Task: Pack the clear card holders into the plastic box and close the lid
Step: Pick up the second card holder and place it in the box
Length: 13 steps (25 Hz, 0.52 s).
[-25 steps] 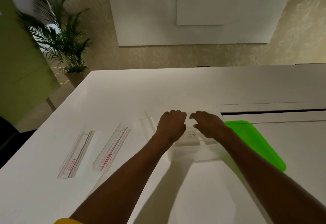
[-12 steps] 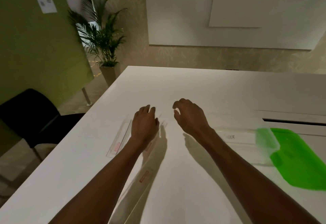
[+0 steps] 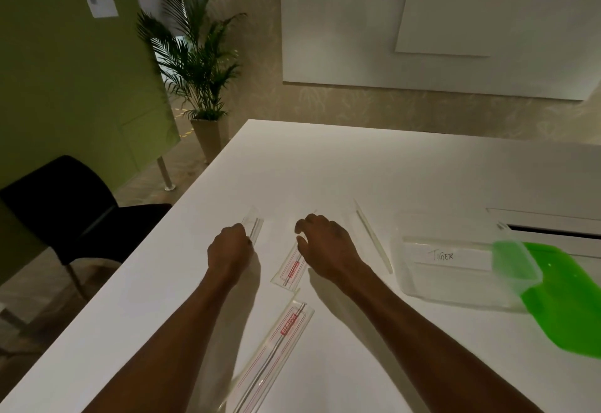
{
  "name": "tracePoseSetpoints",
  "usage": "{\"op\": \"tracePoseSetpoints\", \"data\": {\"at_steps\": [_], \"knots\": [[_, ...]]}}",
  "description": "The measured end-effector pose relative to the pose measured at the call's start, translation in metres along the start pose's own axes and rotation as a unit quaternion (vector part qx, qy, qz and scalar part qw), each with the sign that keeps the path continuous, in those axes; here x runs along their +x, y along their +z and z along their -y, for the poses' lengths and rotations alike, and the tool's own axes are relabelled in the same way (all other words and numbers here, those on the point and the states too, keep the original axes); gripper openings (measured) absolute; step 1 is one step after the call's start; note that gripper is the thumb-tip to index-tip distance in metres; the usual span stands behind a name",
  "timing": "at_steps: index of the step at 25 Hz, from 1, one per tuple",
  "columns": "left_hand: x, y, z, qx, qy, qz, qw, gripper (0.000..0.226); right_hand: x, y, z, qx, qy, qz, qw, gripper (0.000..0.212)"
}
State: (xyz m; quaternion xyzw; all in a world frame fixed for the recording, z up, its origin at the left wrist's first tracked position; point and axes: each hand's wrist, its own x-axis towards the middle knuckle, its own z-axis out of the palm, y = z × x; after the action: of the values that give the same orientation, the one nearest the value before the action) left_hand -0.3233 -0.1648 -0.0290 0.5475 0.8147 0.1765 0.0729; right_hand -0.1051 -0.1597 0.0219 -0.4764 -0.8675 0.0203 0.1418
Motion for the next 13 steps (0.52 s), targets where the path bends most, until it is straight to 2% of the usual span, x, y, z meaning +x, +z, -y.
{"op": "tracePoseSetpoints", "data": {"at_steps": [2, 4, 7, 9, 11, 13], "knots": [[0.003, -0.004, 0.001, -0.071, -0.021, -0.008, 0.997, 0.018, -0.001, -0.002, 0.003, 0.027, 0.012, -0.003, 1.000, 0.028], [0.007, -0.013, -0.004, -0.192, -0.046, -0.022, 0.980, 0.026, -0.005, -0.005, 0.004, 0.066, 0.026, -0.013, 0.997, 0.027], [0.009, -0.038, -0.018, -0.433, -0.073, 0.025, 0.898, 0.018, -0.009, -0.012, 0.001, 0.147, 0.049, -0.043, 0.987, 0.025], [0.012, -0.056, -0.027, -0.504, -0.073, 0.095, 0.855, 0.014, -0.006, -0.020, -0.003, 0.225, 0.056, -0.080, 0.969, 0.025], [0.015, -0.070, -0.035, -0.541, -0.068, 0.182, 0.818, 0.018, 0.002, -0.030, -0.011, 0.351, 0.074, -0.123, 0.925, 0.030], [0.011, -0.080, -0.043, -0.583, -0.068, 0.277, 0.760, 0.021, 0.010, -0.044, -0.025, 0.486, 0.108, -0.115, 0.860, 0.042]]}}
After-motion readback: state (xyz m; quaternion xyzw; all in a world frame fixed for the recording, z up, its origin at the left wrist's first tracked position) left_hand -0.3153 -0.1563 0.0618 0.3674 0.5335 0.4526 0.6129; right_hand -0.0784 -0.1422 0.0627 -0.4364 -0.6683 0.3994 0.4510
